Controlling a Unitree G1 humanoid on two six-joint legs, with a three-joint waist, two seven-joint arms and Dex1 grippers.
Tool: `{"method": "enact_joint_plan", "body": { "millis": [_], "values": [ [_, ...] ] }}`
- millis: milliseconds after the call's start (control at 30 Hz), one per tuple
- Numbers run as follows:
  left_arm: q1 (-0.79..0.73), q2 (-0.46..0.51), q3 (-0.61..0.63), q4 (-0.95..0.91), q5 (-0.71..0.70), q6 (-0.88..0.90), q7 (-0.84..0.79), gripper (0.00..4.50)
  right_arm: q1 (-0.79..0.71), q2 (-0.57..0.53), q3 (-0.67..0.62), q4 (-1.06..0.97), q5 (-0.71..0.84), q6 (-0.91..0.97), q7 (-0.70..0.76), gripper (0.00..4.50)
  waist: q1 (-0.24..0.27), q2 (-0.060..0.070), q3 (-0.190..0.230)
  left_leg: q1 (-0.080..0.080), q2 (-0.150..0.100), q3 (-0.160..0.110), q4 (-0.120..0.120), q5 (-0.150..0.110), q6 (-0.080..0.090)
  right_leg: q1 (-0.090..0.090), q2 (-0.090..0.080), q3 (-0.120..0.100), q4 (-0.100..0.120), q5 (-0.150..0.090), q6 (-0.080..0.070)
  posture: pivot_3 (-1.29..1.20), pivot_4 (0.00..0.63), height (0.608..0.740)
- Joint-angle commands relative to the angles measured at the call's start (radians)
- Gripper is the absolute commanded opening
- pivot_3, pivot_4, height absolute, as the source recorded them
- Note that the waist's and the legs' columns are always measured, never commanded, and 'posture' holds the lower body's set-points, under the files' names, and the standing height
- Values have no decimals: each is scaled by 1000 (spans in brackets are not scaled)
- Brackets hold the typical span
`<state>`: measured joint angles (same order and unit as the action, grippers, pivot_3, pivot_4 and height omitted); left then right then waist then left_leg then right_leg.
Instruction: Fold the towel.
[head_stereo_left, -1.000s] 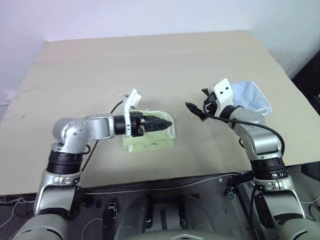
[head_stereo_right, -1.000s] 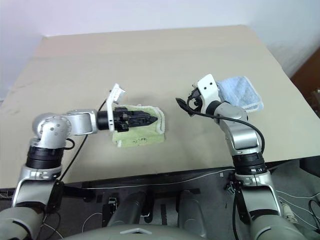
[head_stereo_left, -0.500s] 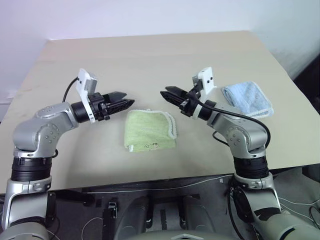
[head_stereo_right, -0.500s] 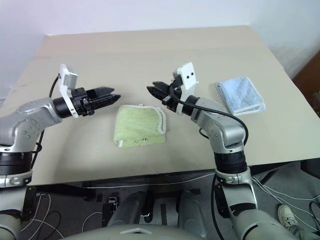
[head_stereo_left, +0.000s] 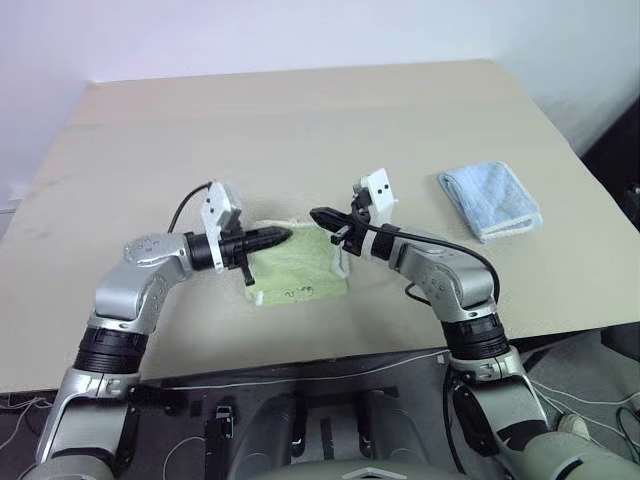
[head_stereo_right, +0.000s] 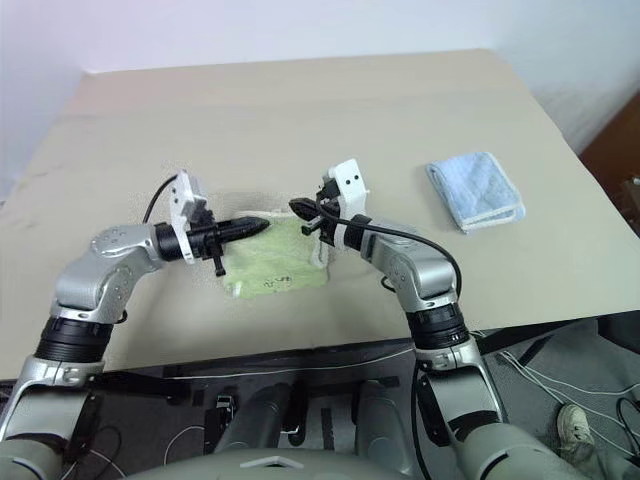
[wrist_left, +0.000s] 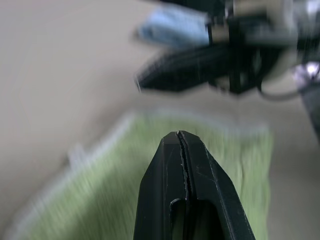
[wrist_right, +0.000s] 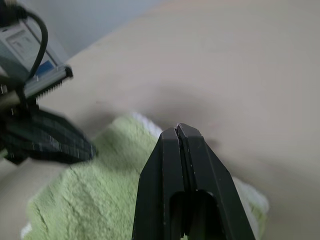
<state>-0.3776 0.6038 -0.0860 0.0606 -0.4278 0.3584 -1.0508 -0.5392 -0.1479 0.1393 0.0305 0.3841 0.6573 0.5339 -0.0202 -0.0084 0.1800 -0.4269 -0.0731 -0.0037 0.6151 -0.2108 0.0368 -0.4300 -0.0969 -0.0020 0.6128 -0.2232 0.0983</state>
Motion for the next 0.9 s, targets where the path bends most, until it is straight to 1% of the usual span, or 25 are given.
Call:
{"method": "enact_joint_plan", "body": {
  "millis": [33, 67, 133, 167, 233, 367, 467, 533, 600, 633, 667, 733, 800, 867, 900],
  "values": [
    [88, 15, -67, 45, 113, -85, -3, 13, 83, 23, 73, 28, -59, -63, -6, 0, 1, 0, 0, 0, 0, 0, 0, 0, 0, 0, 0, 0, 0, 0, 0, 0, 150, 740],
    [113, 17, -76, 57, 132, -98, 2, 13, 98, 27, 82, 29, -70, -75, -7, 0, 2, 0, 0, 0, 0, 0, 0, 0, 0, -1, 0, 0, 0, 0, -1, 0, 150, 740],
    [161, 1, -56, 53, 110, -105, 8, 13, 112, 31, 91, 41, -95, -104, -13, 0, -1, 2, -5, 2, 0, 0, 0, 0, 0, 1, 0, 0, 0, 0, -1, 0, 150, 740],
    [174, -15, -35, 50, 89, -99, 23, 13, 112, 34, 90, 50, -102, -116, -16, 0, -3, 2, -6, 5, 0, 0, 0, 0, 0, 2, 0, 0, 0, -1, -1, 0, 150, 740],
    [176, -37, -2, 44, 62, -79, 46, 13, 105, 39, 82, 62, -106, -125, -18, 0, -4, 2, -6, 10, 1, 0, -1, -1, 0, 6, 0, 1, 0, -2, -4, 0, 150, 740],
    [136, -57, 44, 26, 31, -69, 57, 13, 75, 34, 67, 78, -107, -156, 4, 0, 2, 2, -6, 11, 2, 0, -1, 0, 0, 5, 0, 0, 1, -2, -3, 0, 150, 740],
    [111, -41, 67, -10, -14, -28, 25, 0, 46, 34, 27, 59, -54, -127, 38, 543, 1, 2, -6, 10, 1, 0, 0, 0, 0, 5, 0, 0, 1, -2, -2, 0, 150, 740],
    [95, -31, 88, -36, -44, 7, 23, 0, 31, 26, 3, 25, -15, -96, 65, 1139, 2, 2, -6, 9, 1, 0, 1, 0, 0, 5, 0, 0, 1, -1, -1, 0, 150, 740],
    [82, -26, 123, -62, -85, 56, 33, 367, 16, 14, -15, -2, 6, -76, 80, 1832, 3, 2, -6, 8, 1, 0, 1, 0, 0, 4, 0, 0, 1, -1, 0, 0, 150, 740],
    [75, -21, 154, -83, -127, 103, 43, 629, 6, 5, -27, -22, 23, -59, 87, 2204, 3, 2, -6, 6, 1, 0, 1, 0, 0, 3, 0, 0, 1, 0, 0, 0, 150, 740],
    [73, -12, 183, -106, -166, 149, 50, 883, -2, -3, -41, -44, 45, -37, 95, 2483, 3, 2, -6, 4, 1, 0, 1, 0, 0, 3, 0, 0, 2, 0, 0, 0, 150, 740],
    [69, 8, 260, -145, -262, 257, 81, 1493, -17, -30, -64, -88, 83, 5, 114, 3096, 1, 1, -6, 1, 1, 0, 2, 0, 0, 1, 0, 0, 2, 0, 0, 0, 150, 740],
    [51, 18, 360, -151, -398, 409, 153, 2270, -27, -62, -73, -119, 102, 35, 131, 3870, 3, 1, -6, 1, 1, 0, 2, 0, 0, 1, 1, 0, 2, 0, 0, 0, 150, 740],
    [52, 42, 432, -144, -489, 535, 205, 2850, -31, -95, -72, -137, 106, 49, 152, 4450, 3, 1, -5, 1, 1, -1, 2, 0, 0, 1, 1, -1, 2, 0, 0, 0, 150, 740],
    [60, 60, 450, -150, -517, 587, 220, 3200, -34, -108, -71, -140, 105, 55, 157, 4500, 2, 1, -5, 1, 1, -1, 2, 0, 1, 1, 1, -1, 2, 0, 0, 0, 150, 740]
  ]
}}
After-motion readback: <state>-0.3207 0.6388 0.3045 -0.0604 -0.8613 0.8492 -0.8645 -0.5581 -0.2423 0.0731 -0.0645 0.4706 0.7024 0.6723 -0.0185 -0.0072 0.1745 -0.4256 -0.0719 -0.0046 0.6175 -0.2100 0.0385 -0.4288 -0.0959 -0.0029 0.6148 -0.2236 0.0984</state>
